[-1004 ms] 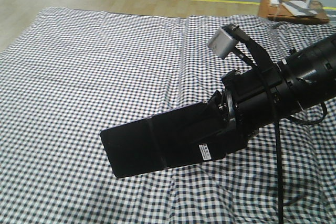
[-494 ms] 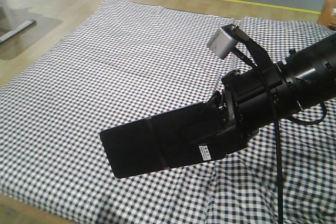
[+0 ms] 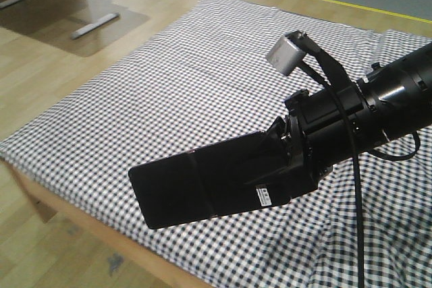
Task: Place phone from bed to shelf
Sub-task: 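Hold the phone in the right gripper while the base turns away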
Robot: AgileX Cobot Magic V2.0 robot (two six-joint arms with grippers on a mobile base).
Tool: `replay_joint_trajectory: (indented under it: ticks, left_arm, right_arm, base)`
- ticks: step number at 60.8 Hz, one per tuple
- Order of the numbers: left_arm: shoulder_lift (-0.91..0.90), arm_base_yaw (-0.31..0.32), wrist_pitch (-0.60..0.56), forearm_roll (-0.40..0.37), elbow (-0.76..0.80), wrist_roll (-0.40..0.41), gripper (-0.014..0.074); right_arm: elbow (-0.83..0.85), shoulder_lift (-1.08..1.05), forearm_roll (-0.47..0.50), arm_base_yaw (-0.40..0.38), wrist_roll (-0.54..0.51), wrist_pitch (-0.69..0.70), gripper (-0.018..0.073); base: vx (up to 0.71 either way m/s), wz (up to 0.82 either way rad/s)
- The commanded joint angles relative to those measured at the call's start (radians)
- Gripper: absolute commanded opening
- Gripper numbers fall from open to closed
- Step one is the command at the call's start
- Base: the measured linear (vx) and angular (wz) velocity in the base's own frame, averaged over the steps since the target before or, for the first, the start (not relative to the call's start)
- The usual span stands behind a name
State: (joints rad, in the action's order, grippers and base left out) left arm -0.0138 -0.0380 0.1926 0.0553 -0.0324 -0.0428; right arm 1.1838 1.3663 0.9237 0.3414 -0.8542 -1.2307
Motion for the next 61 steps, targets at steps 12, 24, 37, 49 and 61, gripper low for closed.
replay_joint_trajectory:
  ticks: [12, 24, 37, 49, 61]
  left_arm:
    - [-0.010, 0.000, -0.070, -0.005, 0.026, 0.004, 0.0001]
    - [-0.010, 0.000, -0.070, -0.005, 0.026, 0.004, 0.0001]
    - [-0.010, 0.000, -0.070, -0.005, 0.026, 0.004, 0.0001]
    - [-0.010, 0.000, -0.070, -0.005, 0.026, 0.004, 0.0001]
    - [-0.010, 0.000, -0.070, -0.005, 0.026, 0.004, 0.0001]
  right_arm:
    - [0.024, -0.035, 0.080, -0.002, -0.005, -0.058, -0.0001]
    - [0.024, -0.035, 0.080, -0.002, -0.005, -0.058, -0.0001]
    - [0.024, -0.035, 0.080, -0.002, -0.005, -0.058, -0.0001]
    - [0.024, -0.035, 0.080, -0.002, -0.005, -0.058, -0.0001]
    - [0.024, -0.035, 0.080, -0.002, -0.005, -0.058, -0.0001]
  base:
    - [-0.12, 0.47]
    - [-0.14, 0.53]
    - [-0.14, 0.55]
    - [-0.13, 0.51]
    - [-0.13, 0.49]
